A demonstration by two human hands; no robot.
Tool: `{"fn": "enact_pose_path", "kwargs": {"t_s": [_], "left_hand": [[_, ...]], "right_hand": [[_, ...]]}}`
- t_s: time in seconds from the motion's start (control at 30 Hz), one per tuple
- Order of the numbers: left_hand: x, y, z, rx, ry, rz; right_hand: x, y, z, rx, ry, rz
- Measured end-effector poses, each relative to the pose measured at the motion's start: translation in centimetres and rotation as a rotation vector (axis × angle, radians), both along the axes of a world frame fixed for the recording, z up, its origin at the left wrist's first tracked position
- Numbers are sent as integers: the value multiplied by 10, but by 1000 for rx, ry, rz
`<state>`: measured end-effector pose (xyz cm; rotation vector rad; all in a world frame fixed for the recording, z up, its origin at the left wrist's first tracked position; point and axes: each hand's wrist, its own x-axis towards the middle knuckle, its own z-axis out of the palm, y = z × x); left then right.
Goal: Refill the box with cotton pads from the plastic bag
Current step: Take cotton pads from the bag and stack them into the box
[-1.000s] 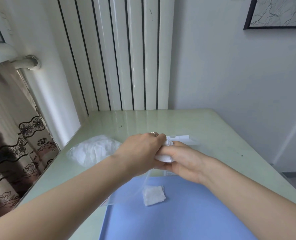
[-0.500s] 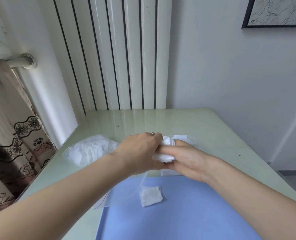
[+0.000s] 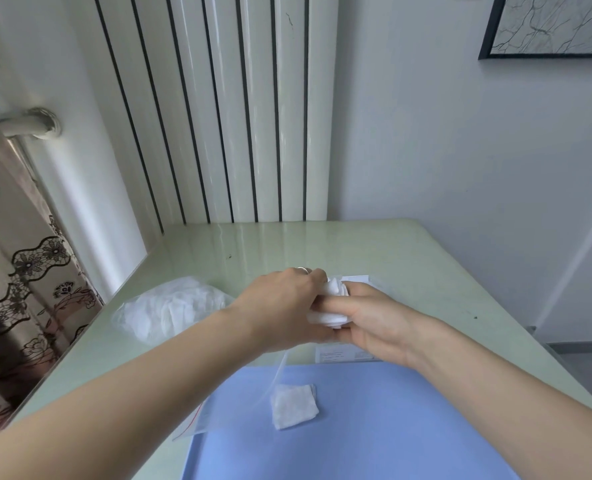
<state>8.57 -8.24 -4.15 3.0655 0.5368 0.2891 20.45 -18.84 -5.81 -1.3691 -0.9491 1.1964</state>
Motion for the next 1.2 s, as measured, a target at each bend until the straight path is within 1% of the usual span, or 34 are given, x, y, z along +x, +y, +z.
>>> {"fn": "enact_pose_path", "kwargs": {"t_s": [0.13, 0.2, 0.23, 0.3, 0.37, 0.4, 0.47, 0.57, 0.67, 0.83, 0.9, 0.93, 1.0, 1.07, 1.2], "left_hand": [[8, 1, -5, -14, 18, 1], [11, 6, -8, -72, 14, 20], [12, 9, -8, -140, 20, 55], [16, 16, -7, -406, -1, 166], [22, 24, -7, -712, -74, 311], [26, 28, -8, -800, -99, 374], [36, 34, -14, -824, -75, 452], [49, 37, -24, -837, -5, 514], [59, 36, -32, -850, 40, 542], [61, 39, -45, -789, 50, 529], [60, 43, -49, -769, 45, 522], [60, 44, -50, -770, 45, 521], [61, 45, -51, -760, 59, 521], [62, 45, -52, -741, 76, 521], [62, 45, -52, -745, 93, 500]], "right_hand": [[6, 2, -4, -21, -7, 18], [18, 0, -3, -32, -15, -28], [28, 0, -4, -33, -23, -92], [52, -2, -4, -57, -62, -288], [76, -3, -5, -117, -200, -454], [85, -4, -5, -153, -283, -505], [99, -5, -7, -236, -417, -563], [102, -2, -11, -374, -636, -533], [89, 1, -19, -409, -875, -492], [65, 17, -38, -462, -1373, -363], [59, 24, -46, -498, -1510, -348], [58, 27, -50, -498, -1525, -350], [56, 32, -57, -478, -1448, -386], [54, 37, -58, -441, -1292, -421], [54, 37, -53, -415, -940, -415]]}}
